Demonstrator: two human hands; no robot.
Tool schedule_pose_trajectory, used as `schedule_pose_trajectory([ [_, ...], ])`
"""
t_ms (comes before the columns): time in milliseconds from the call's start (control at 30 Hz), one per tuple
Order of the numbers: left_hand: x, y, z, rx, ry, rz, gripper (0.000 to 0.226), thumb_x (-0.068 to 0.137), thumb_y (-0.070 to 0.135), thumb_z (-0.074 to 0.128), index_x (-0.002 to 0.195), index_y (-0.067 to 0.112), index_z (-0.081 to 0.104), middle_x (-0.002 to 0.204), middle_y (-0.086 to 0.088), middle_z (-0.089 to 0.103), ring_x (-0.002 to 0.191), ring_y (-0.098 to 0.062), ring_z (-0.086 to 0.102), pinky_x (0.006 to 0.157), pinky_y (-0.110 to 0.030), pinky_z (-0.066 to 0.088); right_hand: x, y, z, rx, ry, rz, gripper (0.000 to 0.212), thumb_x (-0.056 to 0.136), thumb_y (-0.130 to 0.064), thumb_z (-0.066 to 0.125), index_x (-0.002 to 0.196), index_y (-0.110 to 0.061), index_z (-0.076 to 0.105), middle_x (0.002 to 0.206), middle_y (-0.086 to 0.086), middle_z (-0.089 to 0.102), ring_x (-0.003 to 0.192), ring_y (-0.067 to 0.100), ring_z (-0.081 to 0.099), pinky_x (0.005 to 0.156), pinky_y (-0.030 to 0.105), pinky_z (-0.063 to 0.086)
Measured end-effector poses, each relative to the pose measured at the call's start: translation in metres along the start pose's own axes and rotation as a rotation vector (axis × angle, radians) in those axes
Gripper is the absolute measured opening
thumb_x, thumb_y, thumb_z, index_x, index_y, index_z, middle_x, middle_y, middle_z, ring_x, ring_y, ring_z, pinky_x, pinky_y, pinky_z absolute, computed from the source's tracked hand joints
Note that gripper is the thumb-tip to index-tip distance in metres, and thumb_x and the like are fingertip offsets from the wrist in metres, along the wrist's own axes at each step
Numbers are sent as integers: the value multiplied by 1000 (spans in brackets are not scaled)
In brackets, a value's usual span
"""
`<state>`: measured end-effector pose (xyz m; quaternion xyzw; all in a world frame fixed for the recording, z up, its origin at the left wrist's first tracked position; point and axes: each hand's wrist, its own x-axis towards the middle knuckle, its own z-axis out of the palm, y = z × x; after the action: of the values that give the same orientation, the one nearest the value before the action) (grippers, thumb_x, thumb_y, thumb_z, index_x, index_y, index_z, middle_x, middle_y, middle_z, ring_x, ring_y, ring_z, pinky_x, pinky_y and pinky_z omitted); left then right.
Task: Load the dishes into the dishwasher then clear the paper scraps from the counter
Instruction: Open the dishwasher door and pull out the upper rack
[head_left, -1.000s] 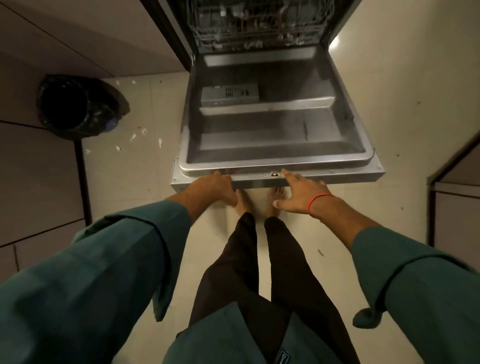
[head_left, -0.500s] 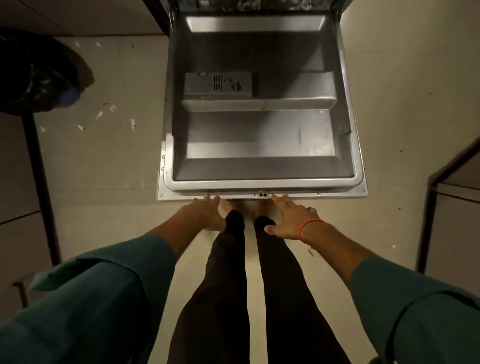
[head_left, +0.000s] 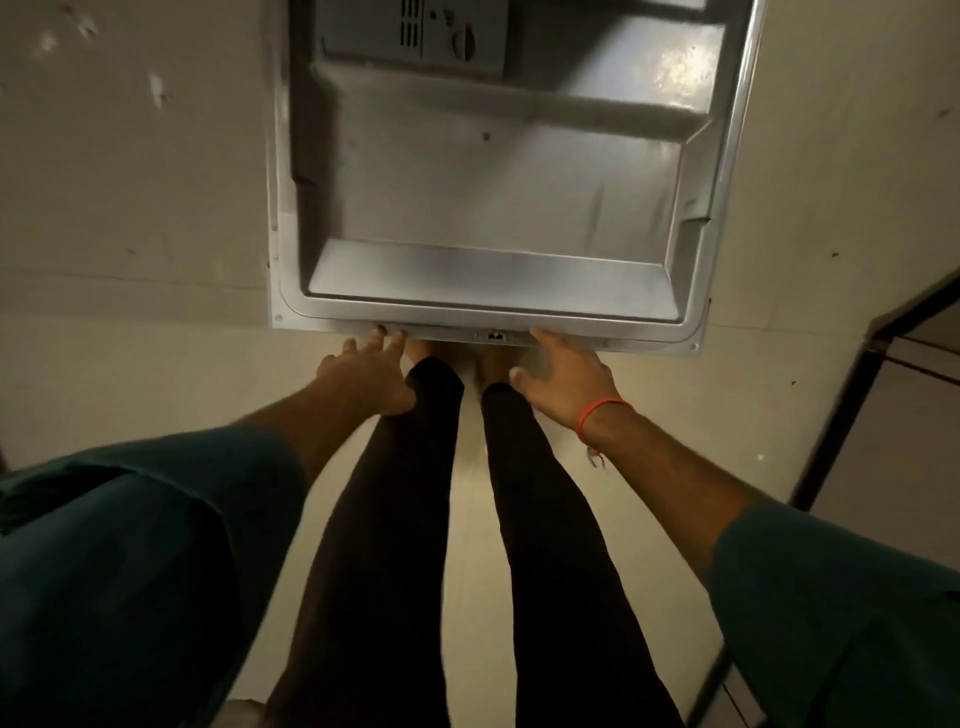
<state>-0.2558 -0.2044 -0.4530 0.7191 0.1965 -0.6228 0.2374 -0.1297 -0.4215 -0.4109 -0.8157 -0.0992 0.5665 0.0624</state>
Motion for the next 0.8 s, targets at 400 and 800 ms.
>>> schedule_pose_trajectory([
  [400,106,-8,14,-9,-39,-25,105,93,47,65,163,24,-10,171,-11,-9,155,-44,-3,123,-62,16,54,25,5,20,87,5,64,96,-43,62,153,-23,40,156,4,43,145,28,36,120,46,31],
  [800,48,11,-39,-290,-52,116,72,98,27,65,159,13,28,161,-15,35,146,-32,37,117,-40,31,15,8,10,-22,8,-18,61,97,-44,58,152,-25,40,156,3,44,143,27,38,118,47,33],
])
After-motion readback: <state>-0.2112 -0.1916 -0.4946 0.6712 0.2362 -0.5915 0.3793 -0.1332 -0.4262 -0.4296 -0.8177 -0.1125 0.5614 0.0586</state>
